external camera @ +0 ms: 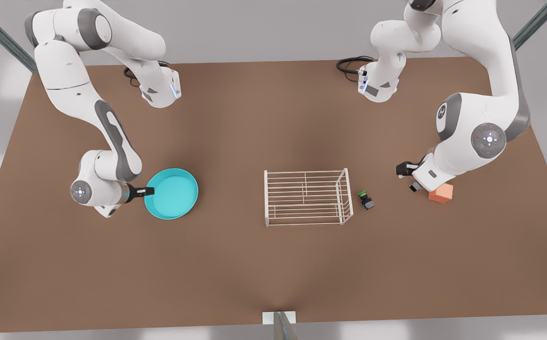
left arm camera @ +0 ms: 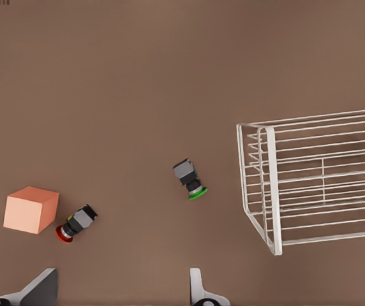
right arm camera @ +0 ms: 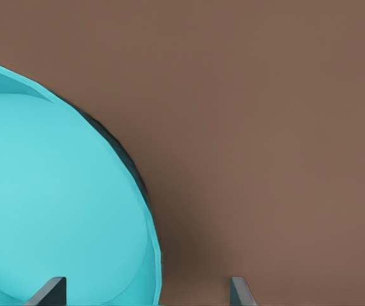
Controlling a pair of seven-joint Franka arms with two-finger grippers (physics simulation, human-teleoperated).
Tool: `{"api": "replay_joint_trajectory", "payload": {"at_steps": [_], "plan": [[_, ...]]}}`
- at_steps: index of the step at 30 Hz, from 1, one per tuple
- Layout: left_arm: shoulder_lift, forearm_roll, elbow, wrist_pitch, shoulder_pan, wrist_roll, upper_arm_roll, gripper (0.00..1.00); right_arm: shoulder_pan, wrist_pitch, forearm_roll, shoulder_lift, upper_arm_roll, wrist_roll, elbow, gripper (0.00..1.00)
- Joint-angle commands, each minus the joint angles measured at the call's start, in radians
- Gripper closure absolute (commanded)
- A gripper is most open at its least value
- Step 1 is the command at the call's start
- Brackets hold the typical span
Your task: Place the plate on the shelf with right arm and place the red button switch in the plate with left arm
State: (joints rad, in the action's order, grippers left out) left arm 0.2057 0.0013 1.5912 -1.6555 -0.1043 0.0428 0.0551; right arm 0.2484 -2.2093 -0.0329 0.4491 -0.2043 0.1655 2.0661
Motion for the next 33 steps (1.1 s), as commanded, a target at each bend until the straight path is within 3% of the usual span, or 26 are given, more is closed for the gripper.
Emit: {"api": "replay_joint_trajectory", "payload": {"at_steps": [1,12,23,33], "plan": [[-0.002,0.002,0.0,-0.004,0.0,0.003,0.0,0.0,0.006,-0.038,0.031,0.008,0.0,0.057,0.005,0.04],[0.0,0.016,-0.002,-0.009,0.0,0.003,0.0,0.0,-0.005,-0.043,-0.008,0.04,-0.006,0.043,0.019,0.18],[-0.008,0.017,-0.004,-0.006,0.0,0.003,0.0,0.0,-0.005,-0.029,-0.022,0.036,-0.015,0.057,0.017,0.64],[-0.008,0.016,-0.004,-0.003,0.0,0.003,0.0,0.0,-0.005,0.033,-0.024,0.006,-0.018,0.069,0.009,0.76]]}}
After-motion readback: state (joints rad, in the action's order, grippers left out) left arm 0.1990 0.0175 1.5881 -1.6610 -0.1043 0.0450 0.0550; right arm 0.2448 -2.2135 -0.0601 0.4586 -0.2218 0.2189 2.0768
